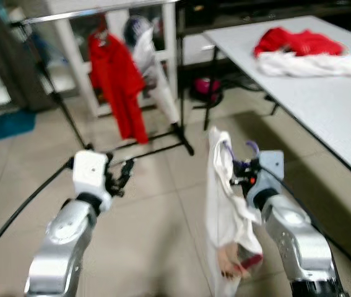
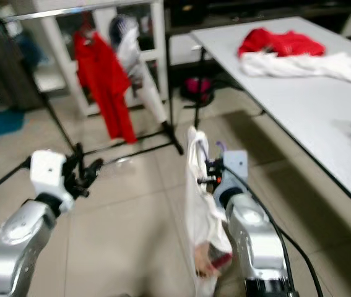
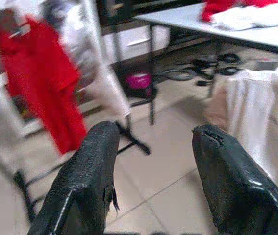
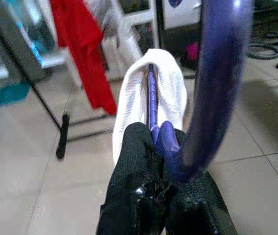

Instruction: Hang hanger

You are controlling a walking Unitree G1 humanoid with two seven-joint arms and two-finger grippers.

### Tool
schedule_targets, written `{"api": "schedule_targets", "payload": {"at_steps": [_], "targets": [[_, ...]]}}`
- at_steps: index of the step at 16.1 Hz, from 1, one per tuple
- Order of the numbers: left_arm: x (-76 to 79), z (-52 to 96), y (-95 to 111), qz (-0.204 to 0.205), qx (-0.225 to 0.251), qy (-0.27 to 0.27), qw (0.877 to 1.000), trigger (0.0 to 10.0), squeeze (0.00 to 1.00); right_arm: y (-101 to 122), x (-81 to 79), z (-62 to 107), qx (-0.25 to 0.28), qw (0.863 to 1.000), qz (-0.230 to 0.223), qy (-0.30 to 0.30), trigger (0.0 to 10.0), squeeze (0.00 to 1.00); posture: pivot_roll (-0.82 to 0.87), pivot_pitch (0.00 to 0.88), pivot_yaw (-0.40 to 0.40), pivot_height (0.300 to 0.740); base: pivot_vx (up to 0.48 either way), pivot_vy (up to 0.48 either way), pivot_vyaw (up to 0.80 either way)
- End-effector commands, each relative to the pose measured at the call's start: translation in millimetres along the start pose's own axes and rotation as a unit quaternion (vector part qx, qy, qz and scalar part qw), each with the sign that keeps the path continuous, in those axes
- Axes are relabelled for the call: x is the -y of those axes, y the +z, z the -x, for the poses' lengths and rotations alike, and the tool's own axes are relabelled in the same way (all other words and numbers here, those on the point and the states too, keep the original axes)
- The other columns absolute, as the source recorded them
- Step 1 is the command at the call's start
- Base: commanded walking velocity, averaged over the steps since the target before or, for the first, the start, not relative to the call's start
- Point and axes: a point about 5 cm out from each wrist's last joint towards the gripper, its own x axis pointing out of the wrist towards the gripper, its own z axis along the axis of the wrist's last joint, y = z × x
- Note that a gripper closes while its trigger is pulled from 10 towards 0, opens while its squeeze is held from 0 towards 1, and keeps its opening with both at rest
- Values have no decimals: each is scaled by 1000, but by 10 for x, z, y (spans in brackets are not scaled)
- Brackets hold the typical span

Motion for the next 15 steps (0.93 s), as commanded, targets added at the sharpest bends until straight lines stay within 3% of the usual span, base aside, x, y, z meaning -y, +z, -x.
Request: {"api": "schedule_targets", "payload": {"at_steps": [1, 5, 6, 9, 12, 15], "targets": [[37, -49, 29, -6, 4, -1, 1000, 10000, 0, 119, -35, -15, 28, 1000, -13, 2, 10000, 0, -87, 0, 108, 740, 386, 0, 0], [58, -73, 30, 11, 4, -1, 1000, 10000, 0, 149, -34, -48, 33, 999, 15, -19, 10000, 0, -85, 0, 113, 740, 389, 0, 0], [50, -82, 49, 1, 10, -1, 1000, 10000, 0, 177, -94, -45, 49, 999, 5, 6, 10000, 0, -82, 0, 114, 740, 416, 0, 0], [39, -104, 86, -2, 19, 0, 1000, 10000, 0, 195, -154, -45, 55, 998, 31, 19, 10000, 0, -81, 0, 116, 740, 435, 0, 0], [34, -122, 94, -4, 20, 2, 1000, 10000, 0, 195, -185, -64, 53, 997, 47, 24, 10000, 0, -82, 0, 117, 740, 480, 0, 721], [34, -132, 94, -6, 20, 2, 1000, 10000, 0, 290, -233, -83, 84, 995, 26, 39, 10000, 0, -79, 0, 116, 740, 480, 0, 533]]}}
